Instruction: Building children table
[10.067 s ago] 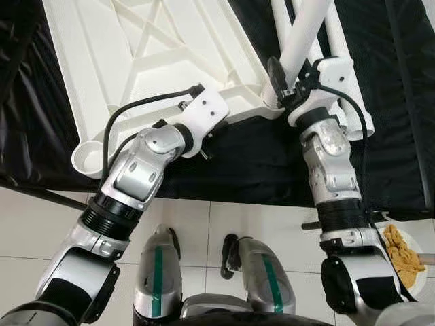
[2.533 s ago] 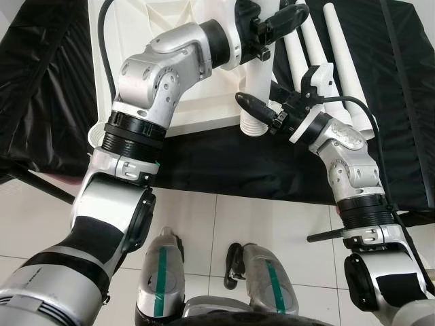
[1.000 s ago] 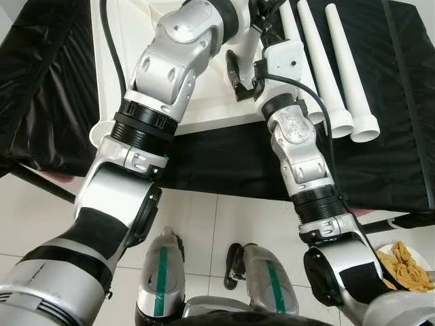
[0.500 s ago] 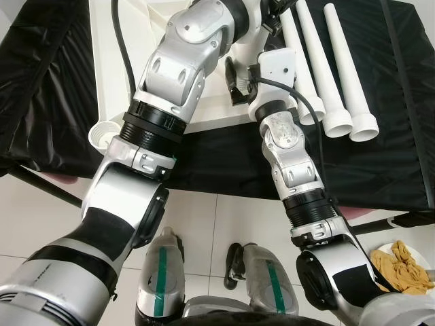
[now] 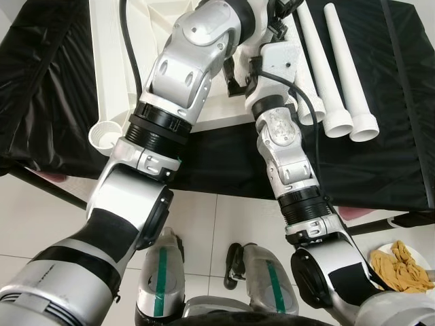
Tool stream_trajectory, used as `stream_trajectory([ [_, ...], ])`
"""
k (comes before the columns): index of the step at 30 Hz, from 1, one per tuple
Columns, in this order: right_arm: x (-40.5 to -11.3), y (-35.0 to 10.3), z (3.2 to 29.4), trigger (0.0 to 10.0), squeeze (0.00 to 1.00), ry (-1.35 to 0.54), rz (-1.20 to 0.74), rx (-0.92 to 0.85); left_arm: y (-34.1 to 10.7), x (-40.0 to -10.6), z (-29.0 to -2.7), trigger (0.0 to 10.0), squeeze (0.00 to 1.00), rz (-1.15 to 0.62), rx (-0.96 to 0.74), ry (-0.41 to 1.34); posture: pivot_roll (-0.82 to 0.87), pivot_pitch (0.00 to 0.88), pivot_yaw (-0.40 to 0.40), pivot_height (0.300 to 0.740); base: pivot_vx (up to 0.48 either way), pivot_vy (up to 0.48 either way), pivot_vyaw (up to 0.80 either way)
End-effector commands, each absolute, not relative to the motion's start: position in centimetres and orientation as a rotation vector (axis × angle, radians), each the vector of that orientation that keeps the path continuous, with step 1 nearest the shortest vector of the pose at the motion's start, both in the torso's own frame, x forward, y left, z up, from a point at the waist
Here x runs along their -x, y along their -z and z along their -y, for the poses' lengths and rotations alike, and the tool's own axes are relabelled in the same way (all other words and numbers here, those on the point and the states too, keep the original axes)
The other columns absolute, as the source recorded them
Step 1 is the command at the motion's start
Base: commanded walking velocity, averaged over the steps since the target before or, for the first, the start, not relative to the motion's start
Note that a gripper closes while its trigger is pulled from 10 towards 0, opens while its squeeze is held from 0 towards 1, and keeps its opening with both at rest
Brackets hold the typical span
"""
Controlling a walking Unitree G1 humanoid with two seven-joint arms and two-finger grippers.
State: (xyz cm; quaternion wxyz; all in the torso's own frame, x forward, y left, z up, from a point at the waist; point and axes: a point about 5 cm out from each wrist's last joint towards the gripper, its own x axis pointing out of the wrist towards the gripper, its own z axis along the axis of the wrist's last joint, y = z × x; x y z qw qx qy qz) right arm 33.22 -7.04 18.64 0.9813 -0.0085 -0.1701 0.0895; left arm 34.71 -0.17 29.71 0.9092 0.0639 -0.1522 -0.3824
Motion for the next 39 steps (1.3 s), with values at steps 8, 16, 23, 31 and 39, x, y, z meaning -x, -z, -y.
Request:
stream_trajectory([
  [8,-33.45,-18.89,7.47,5.5,0.00,-0.152,0.353,-0.019,-30.66,-34.86,-0.03,10.0,0.00,0.359,-0.123,0.693,0.09,0.000,-0.046,0.740,0.000,0.000,0.00],
  [16,-33.43,-18.93,7.36,5.0,0.00,-0.165,0.358,-0.031,-30.74,-34.82,0.01,10.0,0.00,0.362,-0.124,0.693,0.09,0.000,-0.046,0.740,0.000,0.000,0.00],
  [23,-33.42,-19.06,7.24,0.0,0.00,-0.182,0.366,-0.047,-30.84,-34.84,-0.01,10.0,0.00,0.365,-0.125,0.691,0.09,0.000,-0.047,0.740,0.000,0.000,0.00],
  [31,-33.52,-19.01,7.52,0.0,0.00,-0.165,0.361,-0.062,-30.85,-34.94,-0.16,10.0,0.00,0.364,-0.125,0.684,0.09,0.000,-0.045,0.740,0.000,0.000,0.00],
  [39,-33.69,-18.93,7.94,10.0,0.00,-0.132,0.350,-0.063,-30.88,-34.73,-0.22,10.0,1.00,0.359,-0.062,0.720,0.08,0.003,-0.041,0.740,0.000,0.000,0.00],
])
